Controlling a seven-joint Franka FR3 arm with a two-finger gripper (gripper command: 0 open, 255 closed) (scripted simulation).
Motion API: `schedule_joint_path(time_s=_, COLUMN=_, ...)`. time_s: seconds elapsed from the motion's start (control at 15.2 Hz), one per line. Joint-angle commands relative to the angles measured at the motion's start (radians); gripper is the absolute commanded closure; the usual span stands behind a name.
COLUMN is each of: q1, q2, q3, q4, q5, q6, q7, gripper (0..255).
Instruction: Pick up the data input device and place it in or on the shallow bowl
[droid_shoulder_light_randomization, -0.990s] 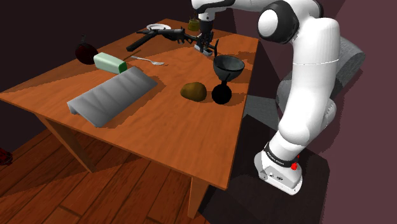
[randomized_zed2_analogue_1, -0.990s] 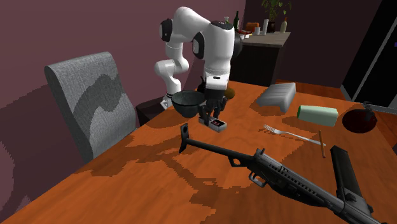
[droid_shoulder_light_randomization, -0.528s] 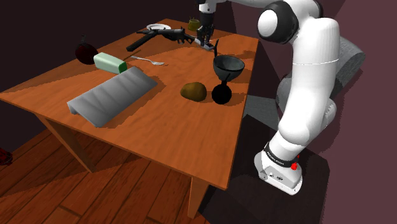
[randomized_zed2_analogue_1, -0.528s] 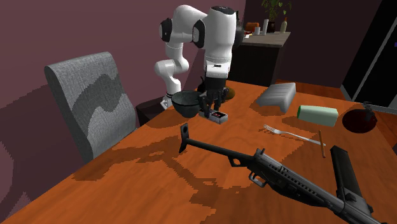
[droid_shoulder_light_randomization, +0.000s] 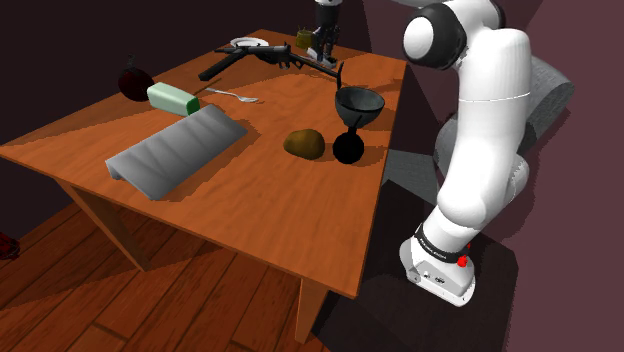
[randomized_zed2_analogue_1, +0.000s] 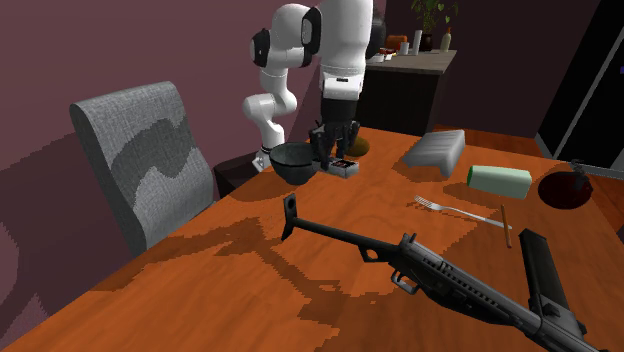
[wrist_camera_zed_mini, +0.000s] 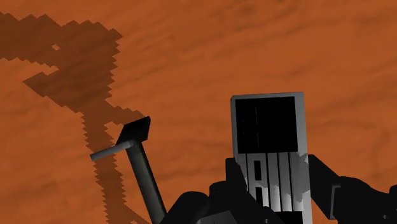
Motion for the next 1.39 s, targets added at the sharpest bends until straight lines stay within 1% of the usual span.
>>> schedule_joint_path(time_s=0.0, q1=-0.002, q2=0.016, q3=0.001, q4=0.055, q5=0.002, q6=-0.039, q7=0.0, gripper=255)
schedule_joint_path(time_s=0.13, q1=-0.003, q2=0.023, q3=0.001, q4=0.083, q5=0.003, q6=-0.059, q7=-0.001, gripper=255)
schedule_joint_path(time_s=0.2, q1=0.004, q2=-0.042, q3=-0.002, q4=-0.02, q5=-0.005, q6=-0.022, q7=0.0, gripper=255)
schedule_joint_path(time_s=0.33, q1=0.015, q2=-0.156, q3=-0.006, q4=-0.191, q5=-0.019, q6=0.035, q7=0.002, gripper=255)
schedule_joint_path(time_s=0.46, q1=0.023, q2=-0.256, q3=-0.008, q4=-0.332, q5=-0.033, q6=0.077, q7=0.005, gripper=255)
schedule_joint_path(time_s=0.66, q1=0.029, q2=-0.393, q3=-0.009, q4=-0.513, q5=-0.053, q6=0.123, q7=0.011, gripper=255)
schedule_joint_path(time_s=0.86, q1=0.031, q2=-0.52, q3=-0.01, q4=-0.668, q5=-0.073, q6=0.152, q7=0.017, gripper=255)
schedule_joint_path(time_s=1.12, q1=0.028, q2=-0.684, q3=-0.008, q4=-0.848, q5=-0.098, q6=0.169, q7=0.025, gripper=255)
schedule_joint_path(time_s=1.25, q1=0.024, q2=-0.759, q3=-0.007, q4=-0.923, q5=-0.109, q6=0.17, q7=0.027, gripper=255)
schedule_joint_path(time_s=1.32, q1=0.023, q2=-0.759, q3=-0.007, q4=-0.937, q5=-0.109, q6=0.183, q7=0.028, gripper=255)
